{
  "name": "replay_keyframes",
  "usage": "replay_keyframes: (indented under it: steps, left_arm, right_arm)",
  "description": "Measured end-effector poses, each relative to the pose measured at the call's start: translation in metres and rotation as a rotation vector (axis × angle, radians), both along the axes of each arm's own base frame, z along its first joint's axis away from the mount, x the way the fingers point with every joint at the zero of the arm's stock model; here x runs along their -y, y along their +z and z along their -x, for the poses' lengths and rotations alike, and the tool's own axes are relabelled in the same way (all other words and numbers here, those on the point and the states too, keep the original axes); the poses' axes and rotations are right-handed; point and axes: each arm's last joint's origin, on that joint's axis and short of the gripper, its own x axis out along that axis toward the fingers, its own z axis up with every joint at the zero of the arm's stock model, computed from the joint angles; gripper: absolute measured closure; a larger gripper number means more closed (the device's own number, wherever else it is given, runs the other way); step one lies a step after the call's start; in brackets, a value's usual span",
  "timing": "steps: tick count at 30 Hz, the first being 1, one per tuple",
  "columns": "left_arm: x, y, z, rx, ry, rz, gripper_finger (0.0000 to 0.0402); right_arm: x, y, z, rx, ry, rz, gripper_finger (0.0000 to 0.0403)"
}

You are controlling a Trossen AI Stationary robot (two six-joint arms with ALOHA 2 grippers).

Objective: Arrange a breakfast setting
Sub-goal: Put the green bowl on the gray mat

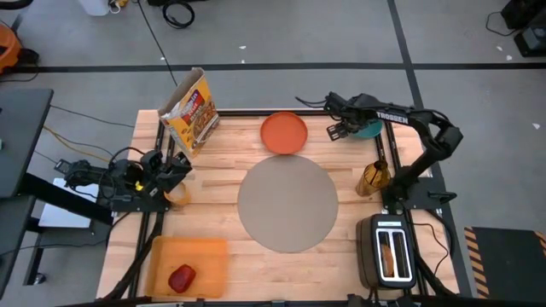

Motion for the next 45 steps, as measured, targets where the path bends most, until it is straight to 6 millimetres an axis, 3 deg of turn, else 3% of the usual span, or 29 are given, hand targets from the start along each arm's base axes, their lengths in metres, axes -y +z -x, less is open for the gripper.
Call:
replay_keyframes:
  steps: [7, 12, 23, 26, 32, 38, 41, 45]
  left_arm:
    - [0.000, 0.000, 0.000, 0.001, 0.018, -0.022, 0.0241]
    - [0.000, 0.000, 0.000, 0.002, 0.037, -0.049, 0.0241]
    - [0.000, 0.000, 0.000, 0.001, 0.029, -0.037, 0.0241]
    - [-0.001, 0.000, 0.000, -0.004, 0.056, -0.018, 0.0241]
    - [-0.003, 0.005, 0.000, -0.042, 0.112, 0.005, 0.0241]
    - [-0.004, 0.031, -0.002, -0.123, 0.209, -0.057, 0.0241]
    - [-0.004, 0.053, -0.006, -0.162, 0.237, -0.102, 0.0241]
    - [-0.003, 0.093, -0.014, -0.280, 0.269, -0.155, 0.0241]
  right_arm:
    - [-0.001, -0.027, 0.006, 0.020, -0.053, -0.002, 0.0224]
    - [-0.001, -0.035, 0.007, 0.046, -0.042, 0.029, 0.0252]
    - [-0.004, -0.033, 0.007, 0.019, 0.020, 0.028, 0.0387]
    - [-0.014, -0.021, 0.003, 0.019, 0.087, 0.042, 0.0387]
    - [-0.057, 0.023, -0.019, -0.043, 0.388, 0.060, 0.0392]
    - [-0.127, 0.066, -0.058, 0.154, 0.863, -0.018, 0.0392]
    - [-0.167, 0.068, -0.075, 0.205, 1.117, -0.085, 0.0392]
    - [-0.216, 0.051, -0.098, 0.220, 1.303, -0.146, 0.0392]
